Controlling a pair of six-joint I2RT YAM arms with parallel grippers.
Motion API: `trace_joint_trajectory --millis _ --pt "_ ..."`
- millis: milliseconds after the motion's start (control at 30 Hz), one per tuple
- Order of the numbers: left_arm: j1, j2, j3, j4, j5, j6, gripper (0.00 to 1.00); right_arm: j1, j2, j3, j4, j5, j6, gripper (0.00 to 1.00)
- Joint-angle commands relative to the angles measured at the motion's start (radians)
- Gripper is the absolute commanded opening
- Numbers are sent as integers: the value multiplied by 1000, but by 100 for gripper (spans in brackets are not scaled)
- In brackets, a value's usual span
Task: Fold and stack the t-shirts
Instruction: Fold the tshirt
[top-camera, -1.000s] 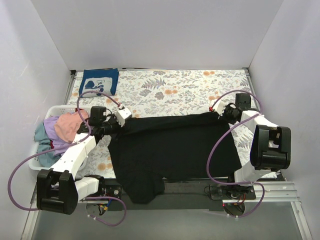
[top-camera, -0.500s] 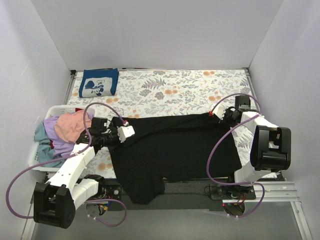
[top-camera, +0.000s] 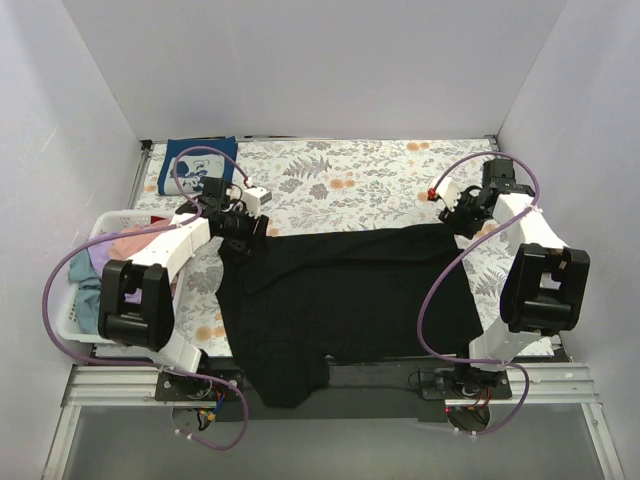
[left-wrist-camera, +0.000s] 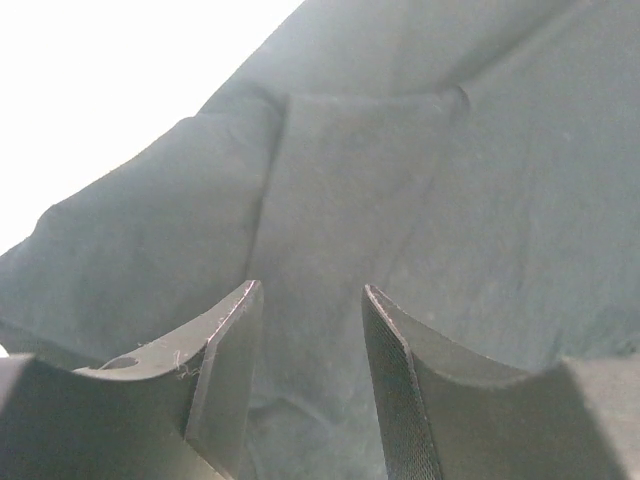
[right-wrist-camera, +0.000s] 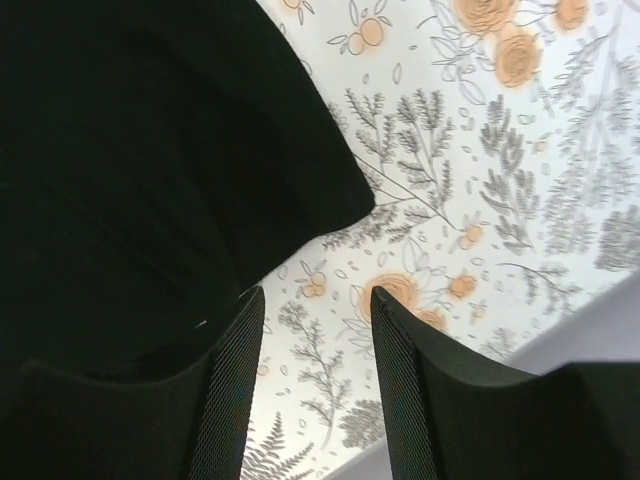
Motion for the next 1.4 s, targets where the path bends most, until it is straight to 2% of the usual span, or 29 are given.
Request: trace_joint_trajectory --millis 0,200,467,567,600,733,800,967,1067,1200,1267,1367 --pt "-3 68 80 0 -43 -116 43 -3 78 70 -130 -57 77 52" --pt "-13 183 113 8 -78 -105 43 -7 144 72 -161 -13 140 52" --pt "-35 241 131 17 -47 -93 43 -39 177 82 -210 -11 182 54" --pt "-41 241 131 8 -38 -79 37 -56 180 93 -219 -5 185 54" --pt "-43 240 131 -2 -35 -76 28 -61 182 105 -225 -5 191 55" --pt "-52 194 130 -53 32 -15 3 -96 216 164 -255 -16 215 55" --pt "-62 125 111 -68 71 17 0 -122 233 196 -278 -31 232 56" --pt "-150 -27 36 -148 126 193 0 -164 269 270 -330 -51 298 56" --pt "-235 -113 -51 -173 96 269 2 -174 277 283 -344 -62 343 56" --pt "-300 -163 -124 -223 22 396 35 -174 274 279 -368 -65 383 55" --pt "-300 -165 -114 -234 8 396 39 -176 279 276 -377 -59 396 54" --pt "-300 -142 -59 -244 19 363 40 -176 294 277 -385 -59 418 52"
